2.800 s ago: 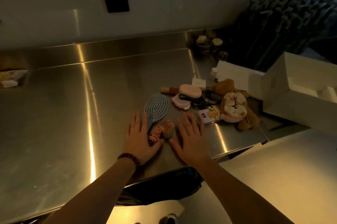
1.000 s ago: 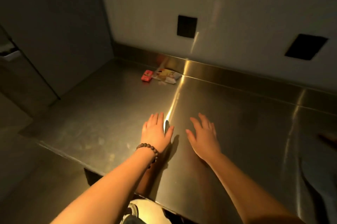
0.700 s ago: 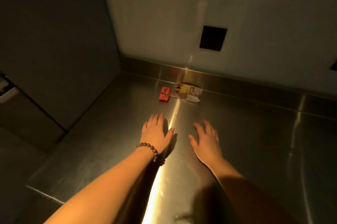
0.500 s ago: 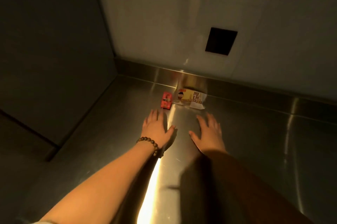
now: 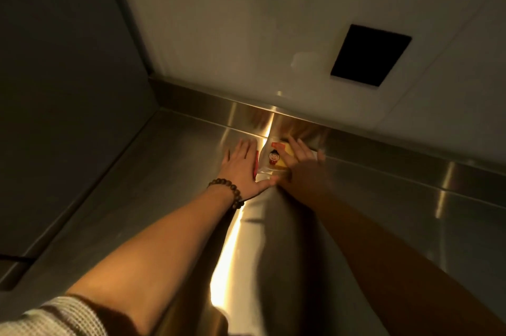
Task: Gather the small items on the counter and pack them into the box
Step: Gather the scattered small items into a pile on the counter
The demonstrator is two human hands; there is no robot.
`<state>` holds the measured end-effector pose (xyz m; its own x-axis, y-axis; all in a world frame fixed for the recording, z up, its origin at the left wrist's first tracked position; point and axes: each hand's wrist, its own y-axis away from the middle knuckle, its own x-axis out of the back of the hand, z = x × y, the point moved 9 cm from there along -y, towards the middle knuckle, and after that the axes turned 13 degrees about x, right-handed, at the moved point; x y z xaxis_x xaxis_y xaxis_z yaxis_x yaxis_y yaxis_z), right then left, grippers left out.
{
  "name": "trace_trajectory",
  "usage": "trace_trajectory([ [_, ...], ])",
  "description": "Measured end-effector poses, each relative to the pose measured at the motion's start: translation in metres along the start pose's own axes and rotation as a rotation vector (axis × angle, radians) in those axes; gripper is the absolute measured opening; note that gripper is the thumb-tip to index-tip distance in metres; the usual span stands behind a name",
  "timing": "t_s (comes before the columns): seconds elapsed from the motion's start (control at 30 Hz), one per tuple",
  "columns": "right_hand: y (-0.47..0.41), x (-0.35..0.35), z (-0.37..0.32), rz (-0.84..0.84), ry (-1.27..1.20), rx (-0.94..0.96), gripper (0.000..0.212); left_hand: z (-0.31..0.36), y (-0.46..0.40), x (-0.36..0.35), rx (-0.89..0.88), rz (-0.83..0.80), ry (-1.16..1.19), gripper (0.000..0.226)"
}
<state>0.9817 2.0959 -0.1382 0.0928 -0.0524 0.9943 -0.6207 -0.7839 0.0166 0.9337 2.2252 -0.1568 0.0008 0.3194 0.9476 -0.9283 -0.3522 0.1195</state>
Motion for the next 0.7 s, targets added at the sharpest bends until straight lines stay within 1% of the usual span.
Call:
trace_trajectory([
  [0.17, 0.002, -0.006, -0.001, 0.002, -0.005, 0.007, 0.068, 0.000, 0.008, 0.004, -0.024, 0.042, 0.066, 0.103],
  [0.33, 0.029, -0.007, -0.007, 0.029, 0.035, -0.019, 0.068, 0.000, 0.044, 0.005, -0.002, 0.025, 0.235, 0.070],
  [0.47, 0.079, -0.010, -0.019, 0.050, 0.045, -0.090, 0.069, 0.005, 0.088, 0.005, -0.021, 0.013, 0.278, 0.060],
  [0.63, 0.162, -0.010, -0.033, 0.057, 0.028, -0.209, 0.067, 0.023, 0.149, 0.005, -0.115, 0.015, 0.293, 0.051],
  [0.7, 0.200, -0.007, -0.038, 0.106, 0.048, -0.273, 0.065, 0.033, 0.171, 0.000, -0.147, 0.007, 0.308, 0.049],
])
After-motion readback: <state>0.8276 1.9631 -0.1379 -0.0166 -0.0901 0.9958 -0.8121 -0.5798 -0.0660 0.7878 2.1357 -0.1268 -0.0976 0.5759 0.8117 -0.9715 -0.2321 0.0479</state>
